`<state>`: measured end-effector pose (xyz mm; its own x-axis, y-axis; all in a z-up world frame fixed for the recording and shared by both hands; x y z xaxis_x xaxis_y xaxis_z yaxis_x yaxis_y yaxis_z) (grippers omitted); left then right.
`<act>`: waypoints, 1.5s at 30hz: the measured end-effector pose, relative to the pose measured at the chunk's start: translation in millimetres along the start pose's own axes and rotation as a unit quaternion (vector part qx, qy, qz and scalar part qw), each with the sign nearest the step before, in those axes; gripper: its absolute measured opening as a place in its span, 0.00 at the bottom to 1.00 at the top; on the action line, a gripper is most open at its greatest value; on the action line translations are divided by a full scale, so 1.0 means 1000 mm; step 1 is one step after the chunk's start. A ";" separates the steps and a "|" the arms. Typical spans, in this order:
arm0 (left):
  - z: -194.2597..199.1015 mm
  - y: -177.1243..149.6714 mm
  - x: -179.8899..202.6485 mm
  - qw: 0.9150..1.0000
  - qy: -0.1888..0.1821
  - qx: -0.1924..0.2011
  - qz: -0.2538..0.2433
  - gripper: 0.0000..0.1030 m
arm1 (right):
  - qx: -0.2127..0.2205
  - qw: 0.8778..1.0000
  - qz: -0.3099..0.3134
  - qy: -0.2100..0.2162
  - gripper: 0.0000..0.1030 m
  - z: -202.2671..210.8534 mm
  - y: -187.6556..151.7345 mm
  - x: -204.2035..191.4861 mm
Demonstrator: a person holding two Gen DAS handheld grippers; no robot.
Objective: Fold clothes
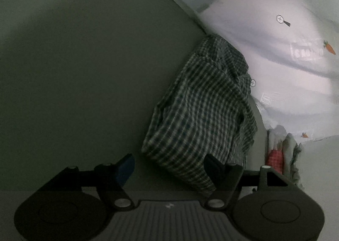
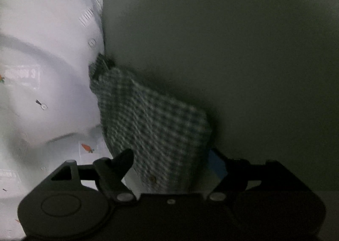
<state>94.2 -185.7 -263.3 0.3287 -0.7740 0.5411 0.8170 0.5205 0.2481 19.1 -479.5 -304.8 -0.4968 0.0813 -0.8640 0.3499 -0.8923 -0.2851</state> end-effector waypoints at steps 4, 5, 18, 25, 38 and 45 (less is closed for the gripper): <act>-0.004 0.005 0.006 1.000 -0.003 -0.010 0.014 0.73 | -0.009 1.000 -0.002 -0.007 0.77 -0.021 -0.014 0.003; -0.007 0.007 0.008 1.000 -0.002 -0.016 0.015 0.73 | -0.006 1.000 -0.001 -0.008 0.77 -0.025 -0.016 0.003; -0.059 0.011 0.015 0.994 0.017 -0.092 0.055 0.60 | 0.049 0.998 -0.019 -0.034 0.33 -0.029 -0.002 0.006; -0.048 0.015 0.013 0.994 -0.001 -0.075 0.086 0.14 | 0.034 0.998 0.043 -0.037 0.08 -0.031 -0.007 -0.010; 0.038 -0.020 0.037 0.996 -0.034 -0.013 0.078 0.11 | 0.011 0.992 0.121 0.037 0.04 0.019 -0.031 -0.045; 0.101 -0.063 0.042 0.997 -0.040 -0.011 0.062 0.09 | 0.002 0.994 0.096 0.047 0.04 0.089 -0.052 -0.041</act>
<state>8.2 -214.8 -174.8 0.3900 -0.6716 0.6299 0.7825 0.6024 0.1578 -49.5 -475.7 -217.4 -0.3455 -0.0496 -0.9371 0.4276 -0.8973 -0.1101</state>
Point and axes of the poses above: each gripper's, at about its wrist camera, not at the fingertips, and z roughly against the way its jaws point, x to its right, y to its top, the point moved 9 cm from there along -z, roughly the way its jaws point, and after that the axes turned 8 degrees about y, right-handed, at the moved point
